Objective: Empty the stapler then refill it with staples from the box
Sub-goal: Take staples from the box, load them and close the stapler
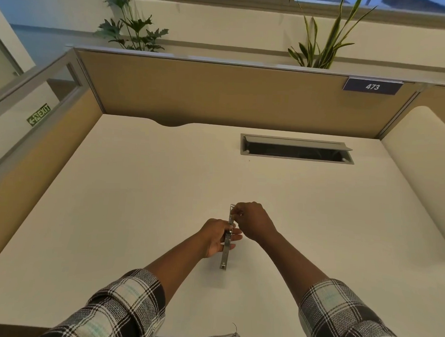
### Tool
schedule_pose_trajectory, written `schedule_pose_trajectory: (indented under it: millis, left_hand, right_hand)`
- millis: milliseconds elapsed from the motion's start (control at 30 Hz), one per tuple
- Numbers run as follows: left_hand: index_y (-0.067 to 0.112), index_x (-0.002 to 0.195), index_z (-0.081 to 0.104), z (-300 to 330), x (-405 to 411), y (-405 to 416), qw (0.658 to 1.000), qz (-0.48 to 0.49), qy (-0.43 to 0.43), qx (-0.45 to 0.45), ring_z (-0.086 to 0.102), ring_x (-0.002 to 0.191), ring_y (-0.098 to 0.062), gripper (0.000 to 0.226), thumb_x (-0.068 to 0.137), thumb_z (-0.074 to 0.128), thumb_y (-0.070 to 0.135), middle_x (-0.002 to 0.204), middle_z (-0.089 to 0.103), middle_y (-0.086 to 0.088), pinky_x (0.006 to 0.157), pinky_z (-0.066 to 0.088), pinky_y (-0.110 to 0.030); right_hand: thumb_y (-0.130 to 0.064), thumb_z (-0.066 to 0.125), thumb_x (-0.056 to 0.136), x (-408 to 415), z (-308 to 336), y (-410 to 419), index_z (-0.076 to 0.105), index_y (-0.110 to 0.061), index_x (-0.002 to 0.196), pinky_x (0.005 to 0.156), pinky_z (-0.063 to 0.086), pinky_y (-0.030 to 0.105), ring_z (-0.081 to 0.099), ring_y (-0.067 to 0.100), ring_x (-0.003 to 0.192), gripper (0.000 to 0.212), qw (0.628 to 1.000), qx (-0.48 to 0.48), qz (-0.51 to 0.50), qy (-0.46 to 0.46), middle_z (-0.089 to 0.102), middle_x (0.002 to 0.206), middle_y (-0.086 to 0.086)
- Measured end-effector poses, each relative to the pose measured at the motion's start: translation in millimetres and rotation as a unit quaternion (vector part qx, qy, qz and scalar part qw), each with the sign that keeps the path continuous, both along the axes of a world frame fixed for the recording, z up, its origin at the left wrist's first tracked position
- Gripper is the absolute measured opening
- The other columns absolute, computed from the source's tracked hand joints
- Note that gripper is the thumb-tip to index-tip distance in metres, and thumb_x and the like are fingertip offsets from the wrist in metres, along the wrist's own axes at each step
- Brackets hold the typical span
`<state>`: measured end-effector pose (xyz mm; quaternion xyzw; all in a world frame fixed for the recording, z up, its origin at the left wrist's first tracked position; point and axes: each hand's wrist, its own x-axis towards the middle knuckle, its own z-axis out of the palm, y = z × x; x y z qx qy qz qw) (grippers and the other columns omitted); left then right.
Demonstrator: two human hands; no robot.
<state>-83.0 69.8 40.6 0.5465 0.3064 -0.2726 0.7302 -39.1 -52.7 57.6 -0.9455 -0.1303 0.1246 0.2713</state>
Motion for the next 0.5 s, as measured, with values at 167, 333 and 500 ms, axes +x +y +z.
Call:
schedule_pose_trajectory:
  millis: [167,333,500]
  left_hand:
    - [0.0,0.112,0.06,-2,0,-5,1.0,-0.003,0.001,0.011,0.071,0.089,-0.023,0.023,0.098,0.044,0.008,0.094,0.072,-0.012,0.07,0.054,-0.035]
    - [0.0,0.117,0.061,-2,1,-8,1.0,-0.005,-0.003,0.018,0.071,0.09,-0.023,0.027,0.097,0.045,0.009,0.099,0.072,-0.013,0.07,0.054,-0.035]
    - [0.001,0.115,0.063,-3,2,-11,1.0,-0.01,-0.007,0.021,0.072,0.09,-0.023,0.026,0.097,0.047,0.011,0.102,0.073,-0.013,0.071,0.054,-0.035]
  right_hand:
    - [-0.012,0.057,0.088,0,2,-3,0.073,-0.016,0.095,0.08,0.051,0.035,0.065,0.021,0.093,0.018,1.0,-0.027,0.006,-0.011,0.075,0.097,0.0]
    - [-0.018,0.058,0.088,1,-1,-6,0.072,-0.023,0.091,0.077,0.05,0.036,0.061,0.019,0.093,0.015,0.999,-0.051,0.008,-0.019,0.069,0.098,-0.003]
    - [-0.017,0.063,0.085,0,-8,-8,0.07,-0.016,0.093,0.075,0.049,0.034,0.062,0.021,0.092,0.011,1.0,-0.014,-0.027,-0.008,0.066,0.097,0.004]
